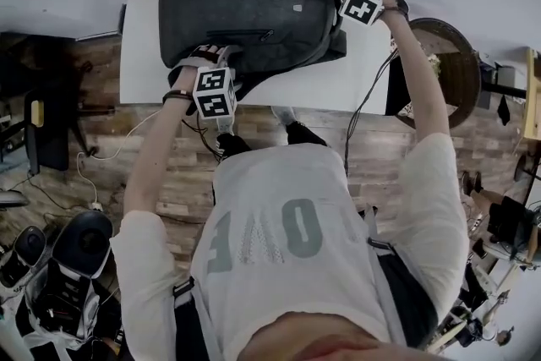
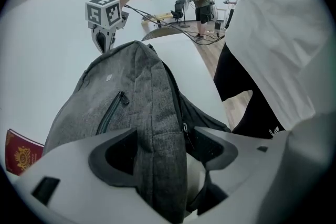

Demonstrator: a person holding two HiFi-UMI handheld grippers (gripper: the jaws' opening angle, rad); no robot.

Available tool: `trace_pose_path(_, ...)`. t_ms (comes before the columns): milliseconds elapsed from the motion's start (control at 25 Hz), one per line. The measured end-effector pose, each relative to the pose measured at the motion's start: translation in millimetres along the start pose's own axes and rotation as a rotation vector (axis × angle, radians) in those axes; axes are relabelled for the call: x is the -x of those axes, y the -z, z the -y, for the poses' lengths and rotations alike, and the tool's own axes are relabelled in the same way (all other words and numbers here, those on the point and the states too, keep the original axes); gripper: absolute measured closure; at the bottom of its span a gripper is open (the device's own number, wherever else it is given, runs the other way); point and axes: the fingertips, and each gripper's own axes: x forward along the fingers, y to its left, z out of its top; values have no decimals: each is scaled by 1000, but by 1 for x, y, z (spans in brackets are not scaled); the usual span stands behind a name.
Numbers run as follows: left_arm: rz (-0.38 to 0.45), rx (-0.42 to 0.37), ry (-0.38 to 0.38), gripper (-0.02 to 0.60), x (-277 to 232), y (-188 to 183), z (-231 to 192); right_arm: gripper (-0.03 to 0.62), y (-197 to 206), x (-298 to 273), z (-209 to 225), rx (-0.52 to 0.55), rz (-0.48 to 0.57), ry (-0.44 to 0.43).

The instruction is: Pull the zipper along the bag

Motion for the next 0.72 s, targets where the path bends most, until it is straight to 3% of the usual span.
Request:
trace_pose_path(160,10,-2,1,267,0,-3,4,565,0,0,-6,-68,43,-7)
trace_pose_path(720,12,12,20,267,7,-4,2,563,-11,-2,4,-64,159,8)
